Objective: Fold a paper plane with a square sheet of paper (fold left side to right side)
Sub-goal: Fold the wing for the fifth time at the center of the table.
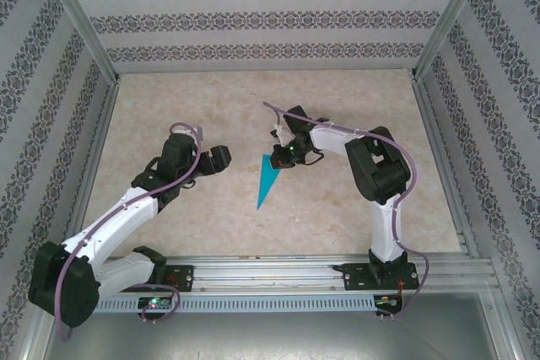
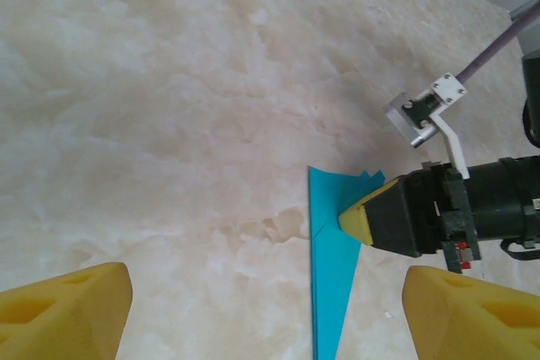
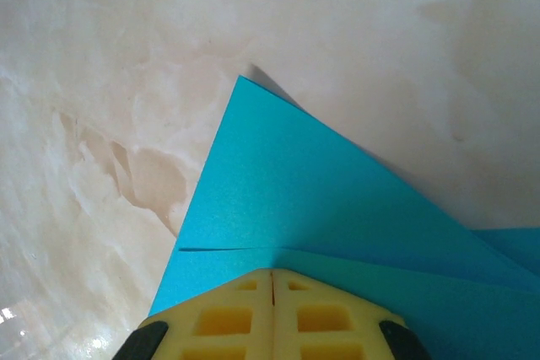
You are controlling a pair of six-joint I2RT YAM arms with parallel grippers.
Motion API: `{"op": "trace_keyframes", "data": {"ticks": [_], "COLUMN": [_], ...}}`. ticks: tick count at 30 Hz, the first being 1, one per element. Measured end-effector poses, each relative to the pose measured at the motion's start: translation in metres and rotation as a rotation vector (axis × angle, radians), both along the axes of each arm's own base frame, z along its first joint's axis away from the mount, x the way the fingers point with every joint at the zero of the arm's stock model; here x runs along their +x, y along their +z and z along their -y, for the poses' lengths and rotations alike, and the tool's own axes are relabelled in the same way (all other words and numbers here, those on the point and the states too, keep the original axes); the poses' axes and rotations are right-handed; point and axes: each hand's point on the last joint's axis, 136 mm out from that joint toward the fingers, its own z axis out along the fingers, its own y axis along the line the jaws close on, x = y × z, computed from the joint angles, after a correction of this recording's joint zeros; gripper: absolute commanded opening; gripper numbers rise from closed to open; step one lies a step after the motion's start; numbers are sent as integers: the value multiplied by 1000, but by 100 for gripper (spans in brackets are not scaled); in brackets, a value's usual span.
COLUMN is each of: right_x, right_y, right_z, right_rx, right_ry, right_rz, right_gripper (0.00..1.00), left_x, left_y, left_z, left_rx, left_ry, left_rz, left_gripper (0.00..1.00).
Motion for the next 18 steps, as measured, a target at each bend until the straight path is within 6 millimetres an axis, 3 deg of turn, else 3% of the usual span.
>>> {"op": "trace_keyframes", "data": {"ticks": [11, 18], "right_x": [1, 2], "right_y": [1, 6], "right_z": [-1, -2], "right_rx": [-3, 5], "right_ry": [7, -5], "right_rz": [1, -4], "right_gripper": [1, 27], "left_x": [0, 0], "left_y": [-6, -6], "left_z": [-7, -8], "left_rx": [2, -5], "left_ry": [24, 22], "left_rz": [-15, -18], "left_gripper": [85, 86]}}
